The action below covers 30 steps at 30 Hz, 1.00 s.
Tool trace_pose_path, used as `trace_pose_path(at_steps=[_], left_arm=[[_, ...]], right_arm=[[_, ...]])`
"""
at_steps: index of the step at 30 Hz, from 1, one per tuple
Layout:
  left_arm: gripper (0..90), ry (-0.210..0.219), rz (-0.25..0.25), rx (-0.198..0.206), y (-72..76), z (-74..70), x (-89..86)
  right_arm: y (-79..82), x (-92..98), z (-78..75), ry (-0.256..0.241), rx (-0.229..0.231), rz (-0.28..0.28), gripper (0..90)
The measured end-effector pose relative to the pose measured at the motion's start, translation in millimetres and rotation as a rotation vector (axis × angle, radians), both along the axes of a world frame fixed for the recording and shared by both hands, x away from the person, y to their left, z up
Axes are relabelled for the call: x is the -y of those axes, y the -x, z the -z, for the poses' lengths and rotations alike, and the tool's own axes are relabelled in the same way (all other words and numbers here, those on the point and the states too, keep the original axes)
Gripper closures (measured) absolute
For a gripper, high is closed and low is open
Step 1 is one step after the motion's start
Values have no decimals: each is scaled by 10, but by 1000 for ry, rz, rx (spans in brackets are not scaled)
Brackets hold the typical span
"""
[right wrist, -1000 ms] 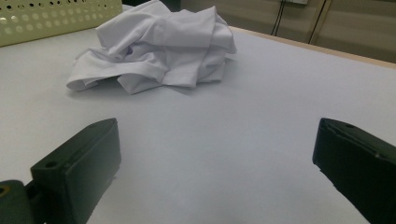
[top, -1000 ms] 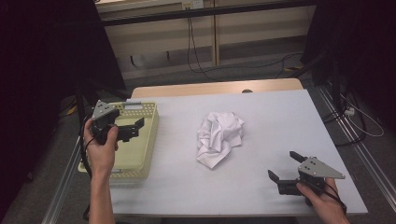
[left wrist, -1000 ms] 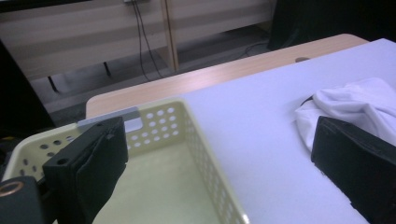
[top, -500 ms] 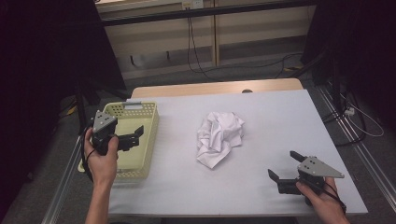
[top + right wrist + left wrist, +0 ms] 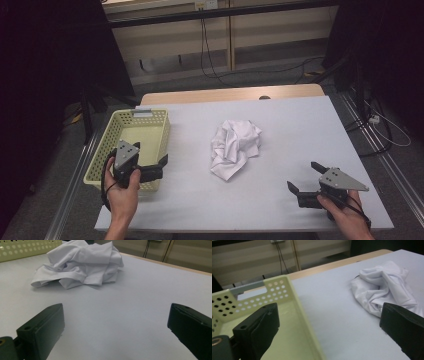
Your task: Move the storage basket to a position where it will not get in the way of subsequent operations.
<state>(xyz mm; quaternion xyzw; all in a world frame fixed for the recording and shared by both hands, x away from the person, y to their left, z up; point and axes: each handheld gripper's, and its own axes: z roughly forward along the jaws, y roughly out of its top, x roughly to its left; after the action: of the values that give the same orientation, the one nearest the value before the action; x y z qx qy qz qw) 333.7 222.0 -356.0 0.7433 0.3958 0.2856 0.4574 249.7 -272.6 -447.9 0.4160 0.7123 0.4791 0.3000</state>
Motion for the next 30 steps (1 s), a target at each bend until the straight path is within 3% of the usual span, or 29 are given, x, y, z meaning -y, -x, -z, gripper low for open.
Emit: trace_pose_path(at_steps=[3,7,16,19,25,30], left_arm=[[29,13,6,0,-7,51,100],[27,30,55,-23,-13,97,223],[27,20,140,-37,-48,224,477],[26,-12,163,-20,-56,274,565],[28,25,200,-35,-109,287,705],[30,6,213,-33,-108,301,812]], right_arm=[[3,-4,-1,-2,0,-2,5],[12,-4,-5,-1,3,-5,5],[9,-8,-2,-4,-3,7,5],[9,-5,4,-6,-7,12,5],[42,3,-4,-5,-1,10,5],[44,24,-5,-7,1,13,5]])
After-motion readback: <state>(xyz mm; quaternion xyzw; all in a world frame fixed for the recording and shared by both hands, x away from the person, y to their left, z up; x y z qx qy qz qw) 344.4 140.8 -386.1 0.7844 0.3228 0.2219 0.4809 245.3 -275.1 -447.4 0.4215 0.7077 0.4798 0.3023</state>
